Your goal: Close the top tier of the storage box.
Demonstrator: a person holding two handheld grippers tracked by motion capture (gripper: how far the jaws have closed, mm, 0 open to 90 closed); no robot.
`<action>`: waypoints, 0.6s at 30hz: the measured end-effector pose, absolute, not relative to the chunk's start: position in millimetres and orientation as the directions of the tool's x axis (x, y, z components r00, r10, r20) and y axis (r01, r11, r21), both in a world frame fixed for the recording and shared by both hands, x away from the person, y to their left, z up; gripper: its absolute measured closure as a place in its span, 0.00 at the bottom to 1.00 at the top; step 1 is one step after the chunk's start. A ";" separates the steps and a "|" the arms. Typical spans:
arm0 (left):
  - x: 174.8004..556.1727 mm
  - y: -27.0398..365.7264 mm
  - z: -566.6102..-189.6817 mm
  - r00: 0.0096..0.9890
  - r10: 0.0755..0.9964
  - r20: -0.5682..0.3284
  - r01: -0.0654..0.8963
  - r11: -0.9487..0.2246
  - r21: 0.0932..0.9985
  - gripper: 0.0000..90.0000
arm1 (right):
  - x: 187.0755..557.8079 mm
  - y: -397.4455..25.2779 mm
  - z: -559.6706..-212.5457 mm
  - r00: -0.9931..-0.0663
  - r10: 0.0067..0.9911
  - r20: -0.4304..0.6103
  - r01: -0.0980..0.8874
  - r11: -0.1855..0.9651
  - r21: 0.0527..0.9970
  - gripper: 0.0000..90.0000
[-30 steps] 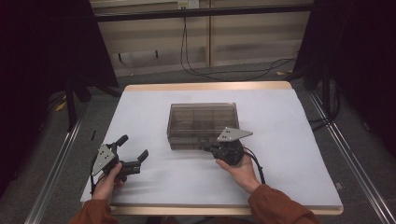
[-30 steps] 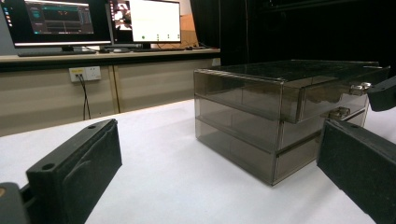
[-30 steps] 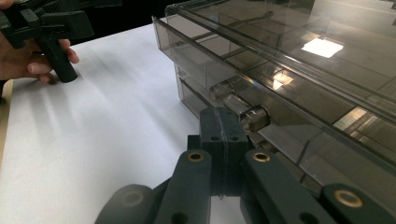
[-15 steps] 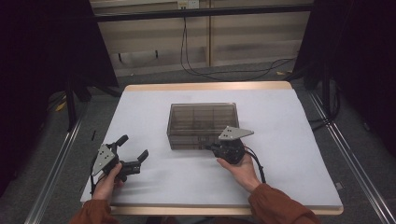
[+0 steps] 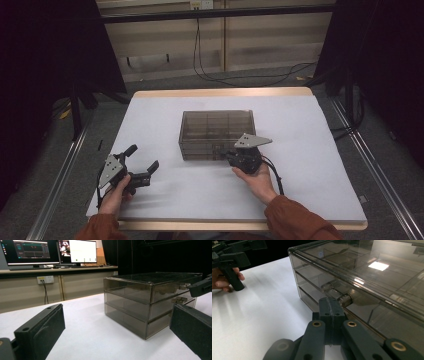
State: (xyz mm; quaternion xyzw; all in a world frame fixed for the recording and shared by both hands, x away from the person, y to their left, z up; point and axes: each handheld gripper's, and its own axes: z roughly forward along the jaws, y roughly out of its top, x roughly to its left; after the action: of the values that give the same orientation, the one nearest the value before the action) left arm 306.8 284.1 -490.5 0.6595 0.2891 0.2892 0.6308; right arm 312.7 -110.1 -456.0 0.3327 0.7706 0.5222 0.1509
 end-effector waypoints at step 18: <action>306.9 284.0 -490.5 0.664 0.747 0.016 0.017 -0.036 0.999 0.00 | 314.3 -106.0 -458.1 -0.719 0.686 0.111 0.368 0.240 0.898 1.00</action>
State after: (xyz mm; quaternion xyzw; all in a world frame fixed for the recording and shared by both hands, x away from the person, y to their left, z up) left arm 306.9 284.0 -490.5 0.6589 0.2899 0.2895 0.6308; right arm 314.3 -106.0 -458.1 0.3411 0.7721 0.5132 0.1550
